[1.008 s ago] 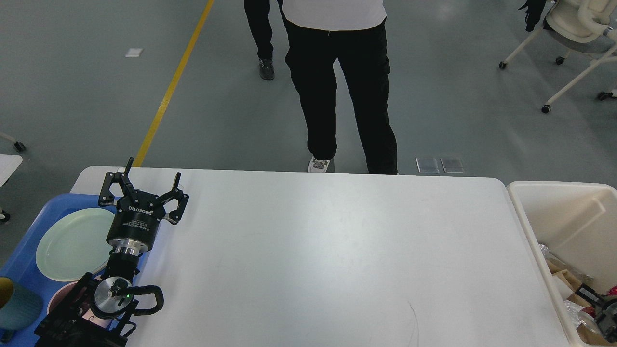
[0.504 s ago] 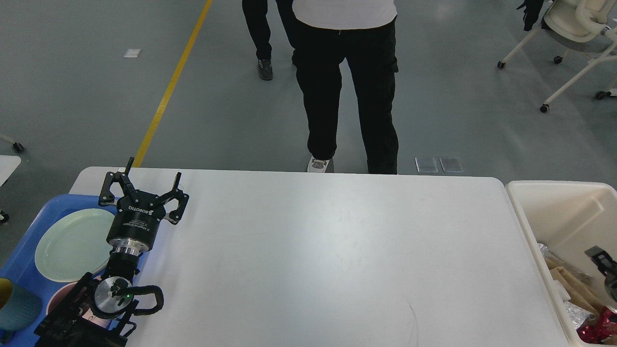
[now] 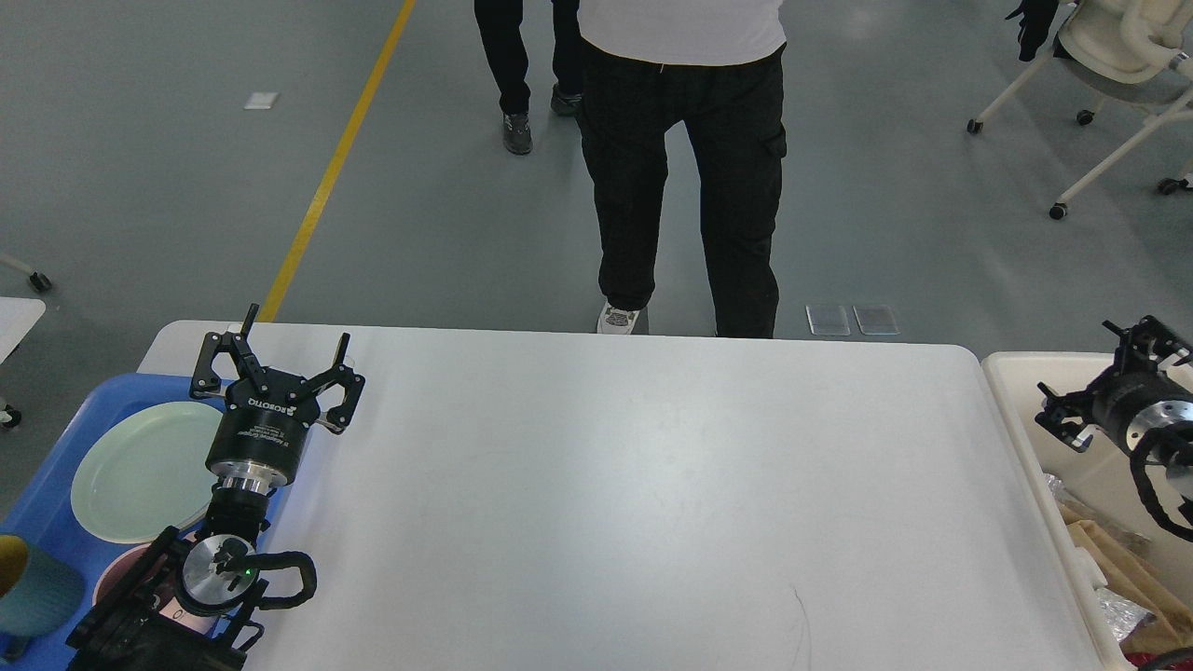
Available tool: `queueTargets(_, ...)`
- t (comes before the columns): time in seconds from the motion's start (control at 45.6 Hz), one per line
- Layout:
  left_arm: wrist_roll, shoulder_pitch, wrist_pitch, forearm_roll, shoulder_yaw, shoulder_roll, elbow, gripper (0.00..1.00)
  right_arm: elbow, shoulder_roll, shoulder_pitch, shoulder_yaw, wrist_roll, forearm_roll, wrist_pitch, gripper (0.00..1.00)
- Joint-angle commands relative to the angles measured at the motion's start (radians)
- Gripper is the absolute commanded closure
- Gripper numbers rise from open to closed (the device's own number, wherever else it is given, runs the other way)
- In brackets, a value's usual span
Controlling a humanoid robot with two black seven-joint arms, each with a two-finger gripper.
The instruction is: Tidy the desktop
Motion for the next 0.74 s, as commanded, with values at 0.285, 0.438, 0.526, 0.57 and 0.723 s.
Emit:
queueTargets(0.285,0.000,0.000,0.000,0.000,0.000,0.000,0.000,0.04,0.390,0.267,-0.305,0.493,0.275,-0.371,0.021,0.00)
queueTargets(0.438,0.000,0.000,0.000,0.000,0.000,0.000,0.000,0.04,0.454,0.341,-0.368,0.510,0.352,-0.405,0.020,0.00)
queueTargets(0.526,0.000,0.000,0.000,0.000,0.000,0.000,0.000,0.04,0.454,0.354,-0.380,0.508,0.390,-0.405,0.020,0.00)
queueTargets(0.57,0.000,0.000,0.000,0.000,0.000,0.000,0.000,0.04,0.445,0.358,-0.380,0.504,0.395,-0.404,0.020,0.00)
queueTargets(0.723,0.000,0.000,0.000,0.000,0.000,0.000,0.000,0.04,0.434,0.371,-0.373,0.505,0.396,-0.402,0.018,0.00)
